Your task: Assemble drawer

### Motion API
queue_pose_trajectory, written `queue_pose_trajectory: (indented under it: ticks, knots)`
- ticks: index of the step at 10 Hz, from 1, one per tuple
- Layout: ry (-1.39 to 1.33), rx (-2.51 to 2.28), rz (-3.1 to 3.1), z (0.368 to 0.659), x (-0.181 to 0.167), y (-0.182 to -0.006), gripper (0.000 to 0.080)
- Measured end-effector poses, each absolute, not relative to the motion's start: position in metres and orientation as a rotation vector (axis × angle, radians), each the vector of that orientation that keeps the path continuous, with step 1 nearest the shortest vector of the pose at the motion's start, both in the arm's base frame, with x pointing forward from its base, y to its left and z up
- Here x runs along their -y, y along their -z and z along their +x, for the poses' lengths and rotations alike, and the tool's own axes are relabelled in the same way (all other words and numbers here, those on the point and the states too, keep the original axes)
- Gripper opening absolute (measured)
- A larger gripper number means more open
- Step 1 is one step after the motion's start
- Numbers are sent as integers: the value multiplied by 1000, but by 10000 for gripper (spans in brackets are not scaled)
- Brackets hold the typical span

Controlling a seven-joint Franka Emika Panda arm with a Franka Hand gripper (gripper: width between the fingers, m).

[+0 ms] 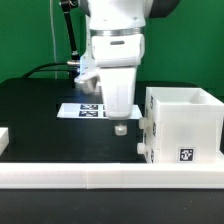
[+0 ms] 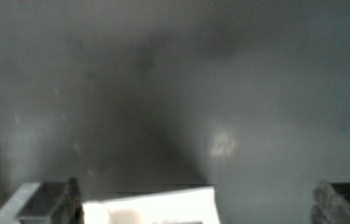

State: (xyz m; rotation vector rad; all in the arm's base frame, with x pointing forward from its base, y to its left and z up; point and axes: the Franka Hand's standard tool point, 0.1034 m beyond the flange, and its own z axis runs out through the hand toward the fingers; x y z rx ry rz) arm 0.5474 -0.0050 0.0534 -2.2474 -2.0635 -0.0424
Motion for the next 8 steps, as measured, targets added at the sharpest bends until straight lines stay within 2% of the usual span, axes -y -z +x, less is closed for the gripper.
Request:
queue_pose_trajectory:
  ticks: [4,8]
  knots:
    - [78,2072,-2289,563,29,-73,649]
    - [73,2070,-2285,561,28,-70,649]
